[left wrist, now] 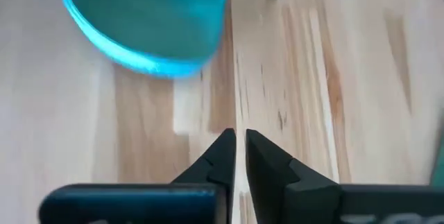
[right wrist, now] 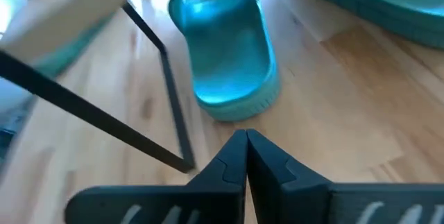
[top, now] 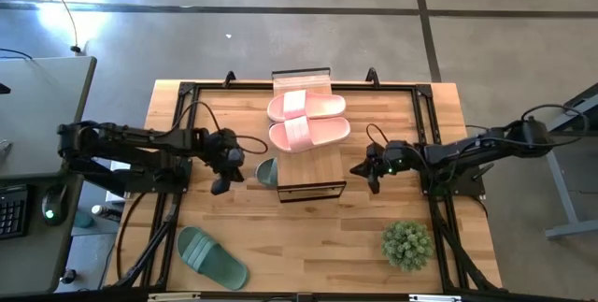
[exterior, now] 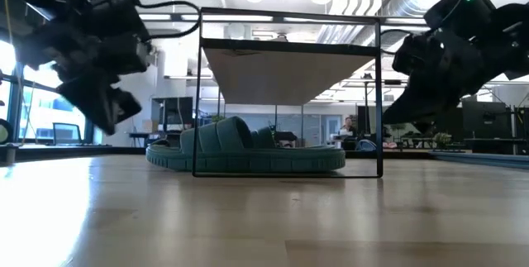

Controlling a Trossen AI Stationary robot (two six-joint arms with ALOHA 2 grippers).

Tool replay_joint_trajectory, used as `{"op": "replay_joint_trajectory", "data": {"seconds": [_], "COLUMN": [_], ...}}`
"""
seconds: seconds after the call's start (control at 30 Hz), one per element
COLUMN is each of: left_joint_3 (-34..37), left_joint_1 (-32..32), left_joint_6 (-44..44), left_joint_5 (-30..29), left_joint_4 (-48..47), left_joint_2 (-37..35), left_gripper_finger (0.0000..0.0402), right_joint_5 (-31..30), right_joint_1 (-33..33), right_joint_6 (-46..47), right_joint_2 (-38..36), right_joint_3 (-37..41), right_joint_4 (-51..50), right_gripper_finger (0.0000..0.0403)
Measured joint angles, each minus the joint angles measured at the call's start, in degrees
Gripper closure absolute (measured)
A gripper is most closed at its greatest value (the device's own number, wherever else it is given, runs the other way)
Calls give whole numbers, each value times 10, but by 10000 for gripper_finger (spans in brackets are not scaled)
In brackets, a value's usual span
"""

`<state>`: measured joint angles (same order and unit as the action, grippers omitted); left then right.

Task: Pick and place slides into the shelf
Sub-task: Put the green slide under the shelf

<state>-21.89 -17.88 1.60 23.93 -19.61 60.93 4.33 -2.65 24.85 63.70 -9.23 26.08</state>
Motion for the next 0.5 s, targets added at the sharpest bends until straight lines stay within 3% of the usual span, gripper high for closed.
{"op": "replay_joint_trajectory", "data": {"seconds": [0.17,0.4,0.5], "left_joint_3": [0,0,0], "left_joint_1": [49,79,78], "left_joint_6": [0,-18,-19], "left_joint_5": [-49,-100,-105], "left_joint_4": [26,93,105], "left_joint_2": [11,47,65], "left_gripper_finger": [399,396,400], "right_joint_5": [-69,-90,-129], "right_joint_1": [35,68,83], "right_joint_6": [-33,-25,-9], "right_joint_2": [29,85,110], "right_joint_3": [0,0,0], "right_joint_4": [4,40,84], "right_gripper_finger": [403,403,403]}}
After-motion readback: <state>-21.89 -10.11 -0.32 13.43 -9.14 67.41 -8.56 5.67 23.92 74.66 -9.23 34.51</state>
